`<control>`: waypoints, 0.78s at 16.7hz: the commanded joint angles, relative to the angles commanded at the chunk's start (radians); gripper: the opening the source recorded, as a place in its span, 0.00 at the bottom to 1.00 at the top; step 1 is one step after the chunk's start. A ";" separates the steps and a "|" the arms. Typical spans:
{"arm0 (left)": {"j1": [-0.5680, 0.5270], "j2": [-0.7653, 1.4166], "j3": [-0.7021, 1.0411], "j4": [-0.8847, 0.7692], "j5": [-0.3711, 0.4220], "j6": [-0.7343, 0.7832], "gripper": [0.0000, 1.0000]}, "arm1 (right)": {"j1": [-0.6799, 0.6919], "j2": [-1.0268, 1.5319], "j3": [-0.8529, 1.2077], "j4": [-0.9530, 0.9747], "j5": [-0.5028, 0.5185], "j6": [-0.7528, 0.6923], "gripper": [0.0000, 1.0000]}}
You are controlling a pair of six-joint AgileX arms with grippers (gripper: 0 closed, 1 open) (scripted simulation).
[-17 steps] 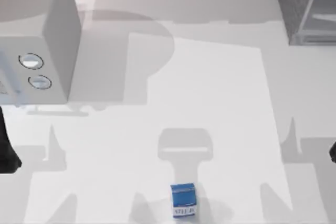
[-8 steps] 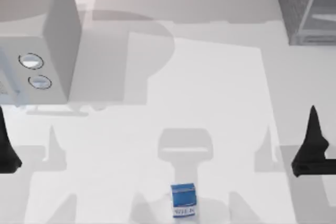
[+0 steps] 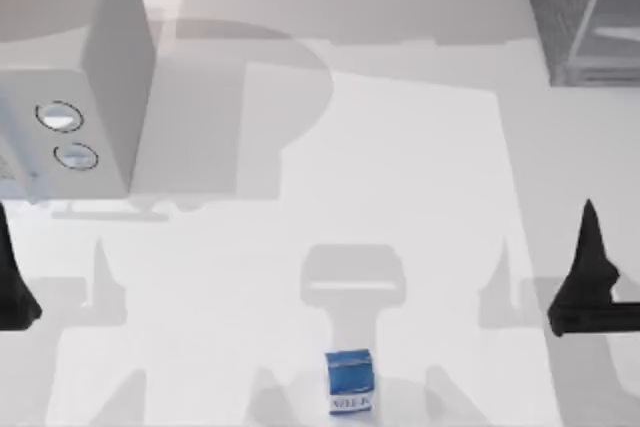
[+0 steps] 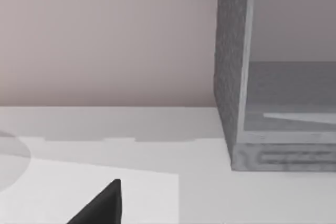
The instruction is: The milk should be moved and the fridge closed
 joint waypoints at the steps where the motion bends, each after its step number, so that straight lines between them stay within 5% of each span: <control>1: 0.000 0.000 0.000 0.000 0.000 0.000 1.00 | 0.016 0.029 0.012 0.019 0.008 0.003 1.00; 13: 0.000 0.000 0.000 0.000 0.000 0.000 1.00 | 0.367 0.854 0.307 0.492 0.308 0.063 1.00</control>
